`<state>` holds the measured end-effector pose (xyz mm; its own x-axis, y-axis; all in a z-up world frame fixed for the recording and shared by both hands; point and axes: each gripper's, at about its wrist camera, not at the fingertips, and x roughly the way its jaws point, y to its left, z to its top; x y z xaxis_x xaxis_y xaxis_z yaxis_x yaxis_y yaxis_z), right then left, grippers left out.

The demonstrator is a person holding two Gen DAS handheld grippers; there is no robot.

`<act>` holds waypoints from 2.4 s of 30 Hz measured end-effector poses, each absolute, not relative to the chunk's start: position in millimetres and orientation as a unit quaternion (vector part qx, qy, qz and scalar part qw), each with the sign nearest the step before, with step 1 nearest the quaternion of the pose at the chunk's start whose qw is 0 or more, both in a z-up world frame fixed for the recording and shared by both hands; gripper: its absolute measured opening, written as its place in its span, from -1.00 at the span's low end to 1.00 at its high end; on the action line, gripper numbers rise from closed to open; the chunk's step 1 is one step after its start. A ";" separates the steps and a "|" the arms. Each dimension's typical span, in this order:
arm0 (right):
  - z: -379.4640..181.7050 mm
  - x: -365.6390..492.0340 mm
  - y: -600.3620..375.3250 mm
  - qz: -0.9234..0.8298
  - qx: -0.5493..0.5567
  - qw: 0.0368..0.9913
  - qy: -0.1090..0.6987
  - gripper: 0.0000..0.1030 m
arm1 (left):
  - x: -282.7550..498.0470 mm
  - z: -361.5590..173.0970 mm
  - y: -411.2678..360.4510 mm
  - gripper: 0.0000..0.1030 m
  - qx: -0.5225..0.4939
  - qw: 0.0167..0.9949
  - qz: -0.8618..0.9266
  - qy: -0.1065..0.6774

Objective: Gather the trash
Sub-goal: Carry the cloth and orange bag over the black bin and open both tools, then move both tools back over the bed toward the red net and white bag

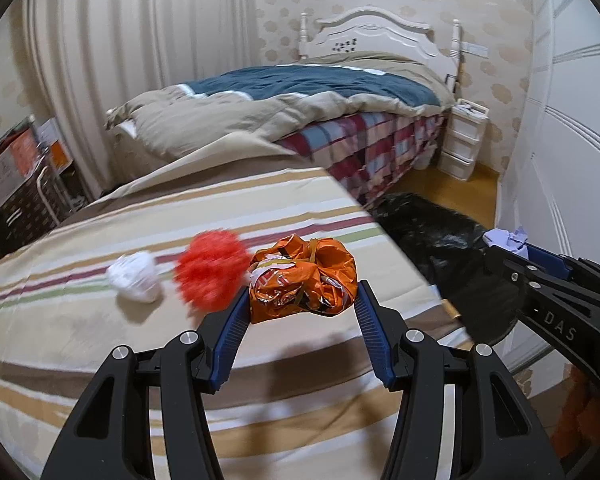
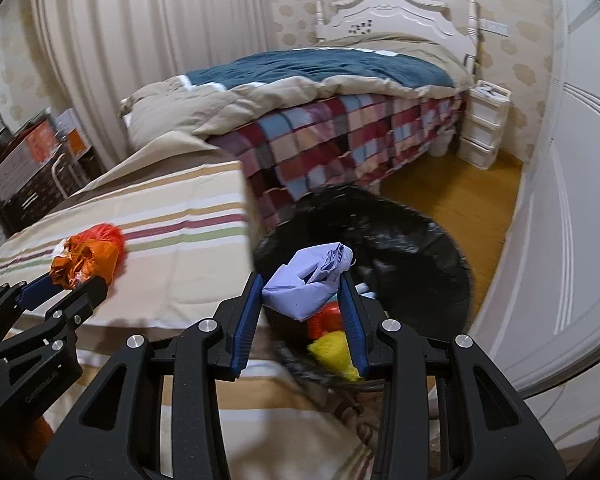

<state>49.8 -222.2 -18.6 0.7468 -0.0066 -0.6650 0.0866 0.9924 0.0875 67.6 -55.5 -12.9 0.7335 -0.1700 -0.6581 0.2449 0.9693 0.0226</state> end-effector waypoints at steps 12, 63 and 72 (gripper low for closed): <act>-23.0 72.3 -268.0 -0.055 0.071 0.933 0.348 -0.27 | 98.3 -20.7 -114.5 0.05 0.068 0.923 -0.140 0.352; -34.7 73.7 -272.7 -0.090 0.084 0.930 0.345 0.62 | 106.1 -10.6 -84.0 0.64 0.081 0.936 -0.059 0.336; -18.7 78.5 -212.0 -0.036 0.065 0.937 0.341 0.62 | 92.3 4.3 -19.0 0.66 0.061 0.946 0.004 0.318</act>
<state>78.5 -212.0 -18.7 0.7647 -0.0234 -0.6440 0.1117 0.9890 0.0968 92.3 -19.0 4.3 0.7979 0.0465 -0.6010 0.0308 0.9926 0.1177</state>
